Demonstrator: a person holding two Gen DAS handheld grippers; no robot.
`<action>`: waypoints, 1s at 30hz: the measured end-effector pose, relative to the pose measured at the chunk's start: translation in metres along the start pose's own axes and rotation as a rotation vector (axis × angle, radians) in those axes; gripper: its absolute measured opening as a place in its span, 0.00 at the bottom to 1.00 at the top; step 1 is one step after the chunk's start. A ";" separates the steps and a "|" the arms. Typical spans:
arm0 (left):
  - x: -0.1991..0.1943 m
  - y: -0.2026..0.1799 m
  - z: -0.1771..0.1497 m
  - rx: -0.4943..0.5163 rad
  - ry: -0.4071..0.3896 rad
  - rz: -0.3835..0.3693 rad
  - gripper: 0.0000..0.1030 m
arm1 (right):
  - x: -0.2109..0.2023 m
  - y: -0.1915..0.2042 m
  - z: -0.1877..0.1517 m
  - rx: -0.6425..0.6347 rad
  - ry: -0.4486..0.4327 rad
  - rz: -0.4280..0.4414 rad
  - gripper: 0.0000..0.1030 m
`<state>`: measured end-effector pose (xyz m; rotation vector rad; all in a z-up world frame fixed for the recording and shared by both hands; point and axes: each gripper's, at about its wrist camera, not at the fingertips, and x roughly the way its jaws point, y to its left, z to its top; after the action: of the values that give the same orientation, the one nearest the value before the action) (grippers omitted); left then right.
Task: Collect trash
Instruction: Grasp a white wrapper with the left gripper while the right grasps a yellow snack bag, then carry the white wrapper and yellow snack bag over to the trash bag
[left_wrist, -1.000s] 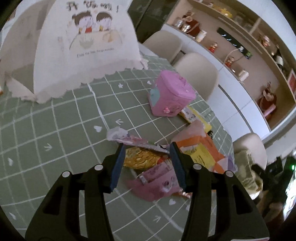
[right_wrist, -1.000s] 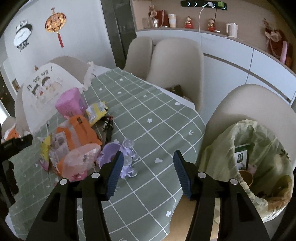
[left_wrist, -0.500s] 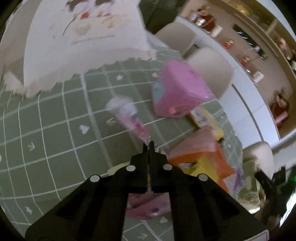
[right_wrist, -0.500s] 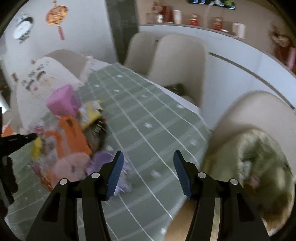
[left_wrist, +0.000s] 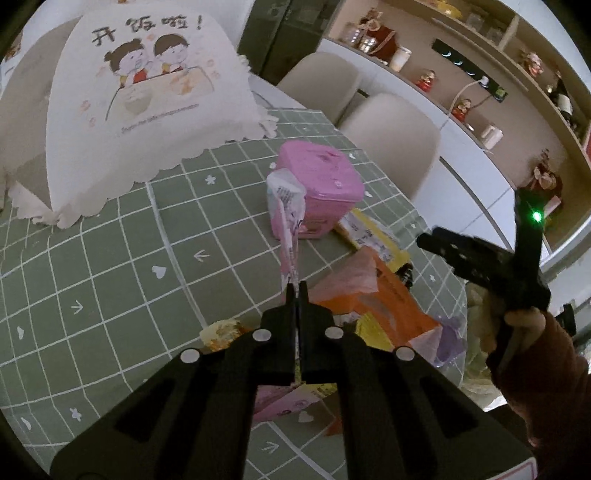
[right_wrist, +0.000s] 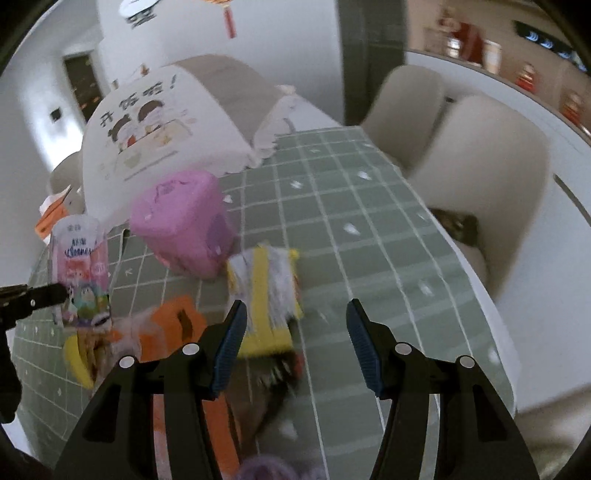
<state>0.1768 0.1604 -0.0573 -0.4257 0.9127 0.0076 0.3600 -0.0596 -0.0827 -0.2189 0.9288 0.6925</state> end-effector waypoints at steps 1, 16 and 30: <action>0.001 0.002 0.000 -0.007 0.002 0.001 0.01 | 0.007 0.003 0.005 -0.018 0.009 0.012 0.52; 0.005 0.011 0.001 -0.030 0.005 0.002 0.01 | 0.057 0.015 0.017 -0.066 0.127 0.027 0.18; -0.036 -0.036 0.001 0.060 -0.085 -0.086 0.01 | -0.090 0.015 -0.002 0.024 -0.069 -0.051 0.17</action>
<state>0.1623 0.1337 -0.0163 -0.4051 0.8079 -0.0796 0.3129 -0.0902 -0.0105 -0.1957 0.8628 0.6379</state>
